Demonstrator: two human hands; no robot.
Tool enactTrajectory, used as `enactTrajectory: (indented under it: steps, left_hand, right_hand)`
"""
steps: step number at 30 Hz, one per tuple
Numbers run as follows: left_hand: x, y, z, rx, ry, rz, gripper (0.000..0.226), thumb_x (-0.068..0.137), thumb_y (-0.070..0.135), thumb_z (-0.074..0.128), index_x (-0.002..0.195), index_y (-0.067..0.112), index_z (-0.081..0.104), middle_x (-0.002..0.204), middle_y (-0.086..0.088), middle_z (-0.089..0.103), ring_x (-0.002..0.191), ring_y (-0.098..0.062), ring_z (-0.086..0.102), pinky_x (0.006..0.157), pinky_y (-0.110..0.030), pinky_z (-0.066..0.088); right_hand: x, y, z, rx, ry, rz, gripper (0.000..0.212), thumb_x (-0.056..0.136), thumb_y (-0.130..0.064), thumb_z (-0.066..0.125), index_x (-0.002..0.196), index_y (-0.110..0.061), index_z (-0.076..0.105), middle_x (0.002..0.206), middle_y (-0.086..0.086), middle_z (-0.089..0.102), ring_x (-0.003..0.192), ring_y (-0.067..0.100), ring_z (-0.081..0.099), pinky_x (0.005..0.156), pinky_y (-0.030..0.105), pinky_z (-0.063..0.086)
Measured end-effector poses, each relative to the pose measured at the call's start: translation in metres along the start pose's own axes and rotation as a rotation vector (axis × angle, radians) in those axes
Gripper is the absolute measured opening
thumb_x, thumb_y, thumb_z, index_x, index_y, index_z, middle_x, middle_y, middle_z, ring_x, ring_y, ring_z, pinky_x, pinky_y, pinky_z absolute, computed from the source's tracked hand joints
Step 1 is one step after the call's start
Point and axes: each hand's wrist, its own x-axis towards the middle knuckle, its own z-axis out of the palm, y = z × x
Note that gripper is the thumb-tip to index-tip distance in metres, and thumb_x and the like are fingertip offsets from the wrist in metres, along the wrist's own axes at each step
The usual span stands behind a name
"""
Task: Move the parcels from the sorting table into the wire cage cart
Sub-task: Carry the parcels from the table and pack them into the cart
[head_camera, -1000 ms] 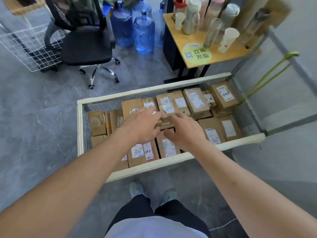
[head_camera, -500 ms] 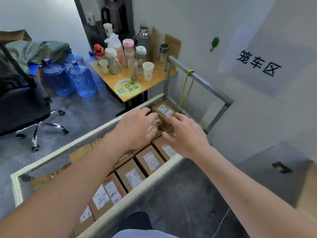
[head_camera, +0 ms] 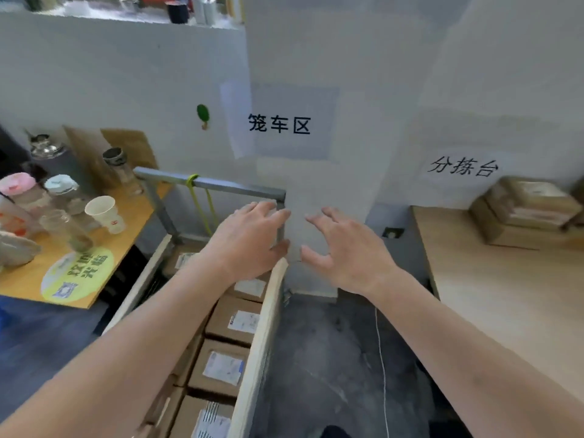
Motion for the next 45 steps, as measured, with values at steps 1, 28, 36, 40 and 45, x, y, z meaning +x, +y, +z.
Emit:
enactTrajectory:
  steps: [1,28,36,40,45]
  left_hand:
    - [0.014,0.007,0.0,-0.013,-0.006,0.039,0.065,0.101,0.051,0.052,0.159,0.029,0.032,0.162,-0.003,0.035,0.148,-0.028,0.034,0.115,-0.044,0.039]
    - [0.365,0.355,0.07,-0.166,-0.111,0.674,0.063,0.1,0.051,0.054,0.158,0.034,0.037,0.157,0.007,0.038,0.139,-0.02,0.045,0.106,-0.041,0.047]
    - [0.491,0.438,0.113,-0.171,-0.156,0.837,0.062,0.099,0.047,0.057,0.156,0.03,0.04,0.153,0.006,0.043,0.133,-0.02,0.051,0.101,-0.037,0.049]
    - [0.555,0.483,0.13,-0.176,-0.203,0.883,0.061,0.098,0.046,0.058,0.154,0.029,0.042,0.151,0.003,0.045,0.129,-0.025,0.053,0.097,-0.041,0.05]
    - [0.611,0.529,0.148,-0.122,-0.271,0.935,0.061,0.098,0.047,0.057,0.154,0.028,0.042,0.153,0.0,0.044,0.131,-0.028,0.051,0.098,-0.044,0.05]
  right_hand:
    - [-0.003,0.011,-0.006,0.01,0.016,0.044,0.066,0.098,-0.059,0.051,0.156,-0.031,0.04,0.164,0.003,0.036,0.144,0.027,0.042,0.114,0.047,0.041]
    - [-0.033,0.408,-0.097,0.104,0.262,0.779,0.064,0.095,-0.059,0.053,0.152,-0.032,0.046,0.162,0.003,0.037,0.146,0.023,0.04,0.114,0.043,0.04]
    - [0.009,0.518,-0.111,0.108,0.318,0.985,0.061,0.096,-0.057,0.054,0.151,-0.03,0.048,0.161,0.003,0.038,0.143,0.026,0.044,0.111,0.043,0.043]
    - [0.035,0.571,-0.118,0.127,0.341,1.094,0.061,0.097,-0.057,0.052,0.152,-0.032,0.045,0.161,0.001,0.037,0.141,0.026,0.045,0.109,0.043,0.044]
    - [0.059,0.631,-0.13,0.151,0.416,1.195,0.059,0.097,-0.054,0.053,0.15,-0.03,0.047,0.159,0.003,0.037,0.137,0.028,0.048,0.106,0.044,0.046]
